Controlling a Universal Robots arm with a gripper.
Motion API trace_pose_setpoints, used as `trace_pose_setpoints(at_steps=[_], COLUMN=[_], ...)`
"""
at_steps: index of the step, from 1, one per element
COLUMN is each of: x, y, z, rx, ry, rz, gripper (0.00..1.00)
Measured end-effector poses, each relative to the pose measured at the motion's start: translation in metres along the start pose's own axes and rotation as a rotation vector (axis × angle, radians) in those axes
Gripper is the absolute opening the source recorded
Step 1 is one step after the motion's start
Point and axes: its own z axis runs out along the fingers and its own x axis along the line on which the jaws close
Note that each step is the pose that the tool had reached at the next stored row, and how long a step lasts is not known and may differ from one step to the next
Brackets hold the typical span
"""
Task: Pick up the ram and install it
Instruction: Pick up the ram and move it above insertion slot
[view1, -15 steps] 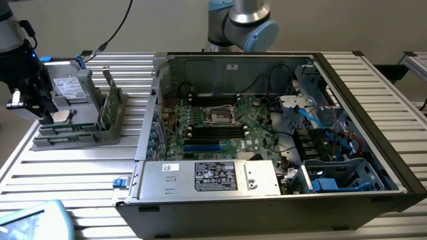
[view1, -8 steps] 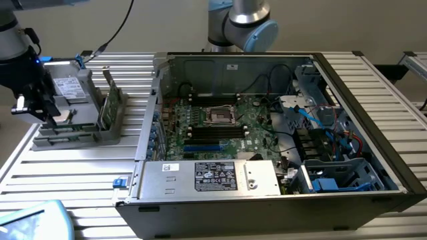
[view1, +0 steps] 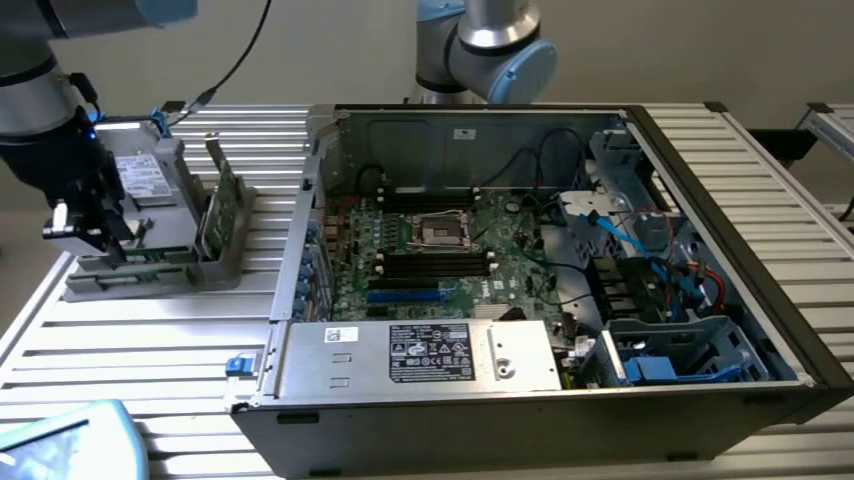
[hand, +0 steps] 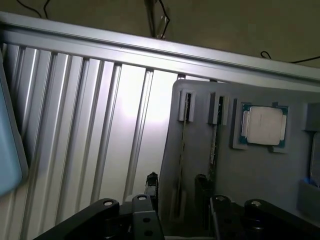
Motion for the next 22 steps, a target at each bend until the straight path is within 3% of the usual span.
trace_pose_setpoints(at_steps=[7, 15, 22], x=[-0.001, -0.008, -0.009], y=[-0.0009, -0.0029, -0.0032], z=[0.0127, 0.0273, 0.0400], rx=[0.0005, 0.0016, 0.0016], ry=[-0.0003, -0.0063, -0.0067], rz=[0.000, 0.000, 0.000], gripper=[0.43, 0.43, 0.43])
